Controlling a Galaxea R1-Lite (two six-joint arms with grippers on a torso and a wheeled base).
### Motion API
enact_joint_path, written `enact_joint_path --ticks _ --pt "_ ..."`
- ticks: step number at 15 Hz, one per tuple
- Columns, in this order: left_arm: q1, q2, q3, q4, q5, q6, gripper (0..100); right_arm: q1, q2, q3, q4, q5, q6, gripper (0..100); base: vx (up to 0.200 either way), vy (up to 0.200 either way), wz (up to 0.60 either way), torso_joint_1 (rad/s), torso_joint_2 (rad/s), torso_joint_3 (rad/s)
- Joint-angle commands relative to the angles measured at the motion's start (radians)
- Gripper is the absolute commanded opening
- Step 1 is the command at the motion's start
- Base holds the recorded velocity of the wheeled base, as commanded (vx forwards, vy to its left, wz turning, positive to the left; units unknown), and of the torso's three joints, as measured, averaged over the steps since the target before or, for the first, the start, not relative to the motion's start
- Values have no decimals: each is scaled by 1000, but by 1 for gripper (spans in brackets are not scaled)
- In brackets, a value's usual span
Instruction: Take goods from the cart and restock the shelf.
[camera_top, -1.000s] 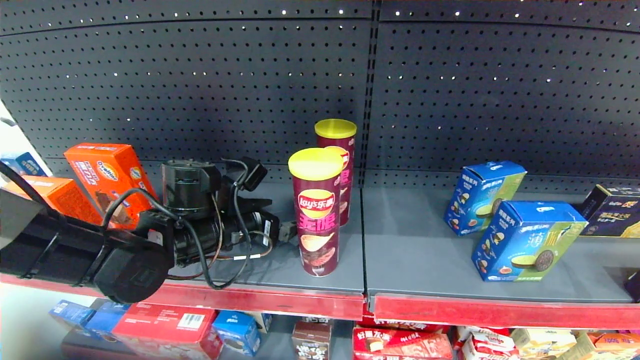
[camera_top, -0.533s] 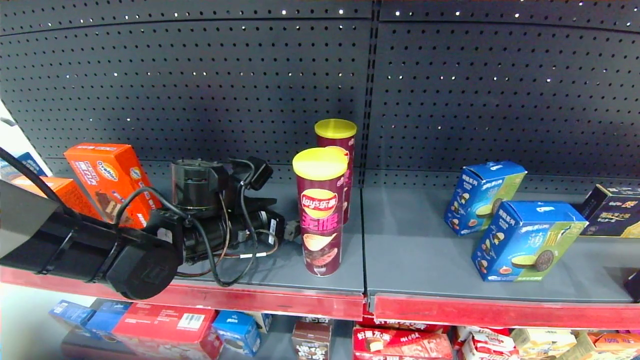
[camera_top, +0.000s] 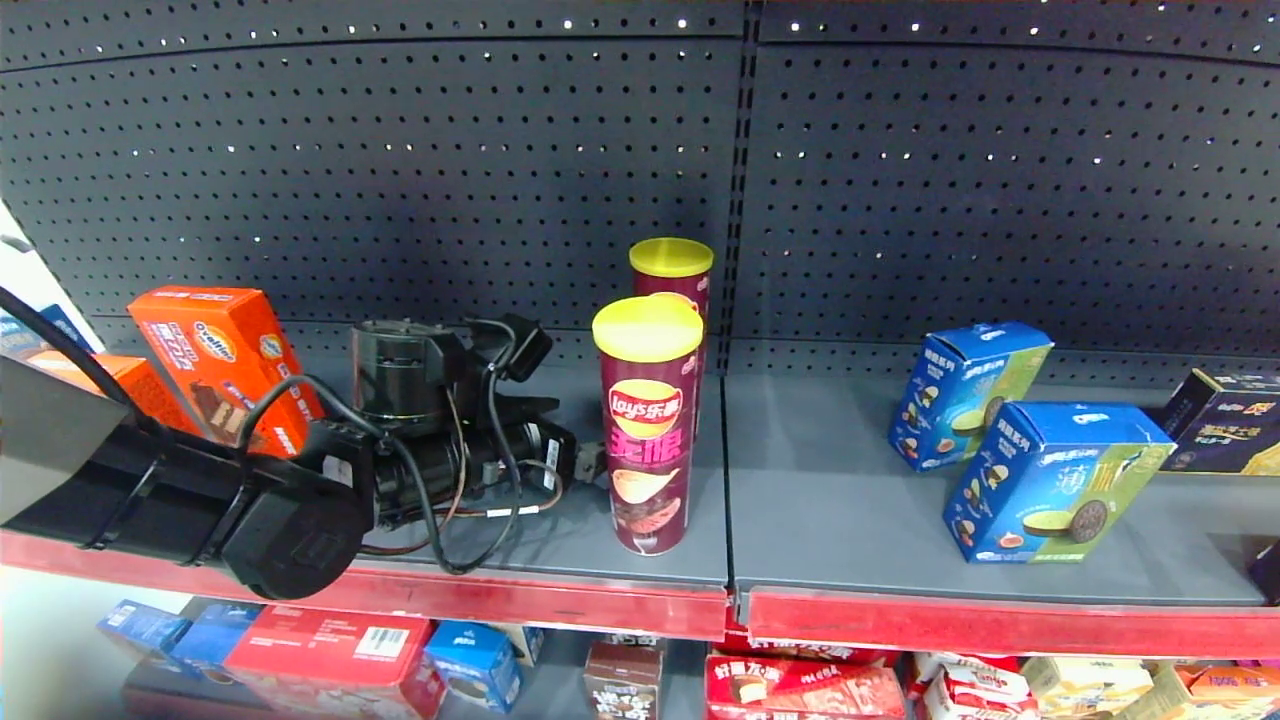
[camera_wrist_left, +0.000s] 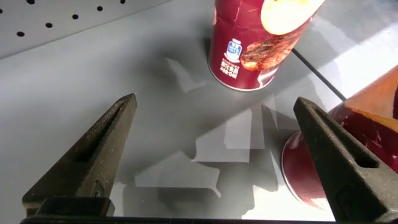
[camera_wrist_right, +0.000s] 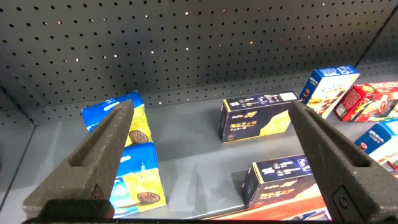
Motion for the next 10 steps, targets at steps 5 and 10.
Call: enact_joint_path --ticks 5,10 --pt "-8 6 -6 0 5 -3 100 0 0 0 1 0 0 100 0 0 0 0 0 0" --pt "7 -3 -7 -2 48 -43 100 0 -4 -2 1 0 0 100 0 0 0 0 0 0"
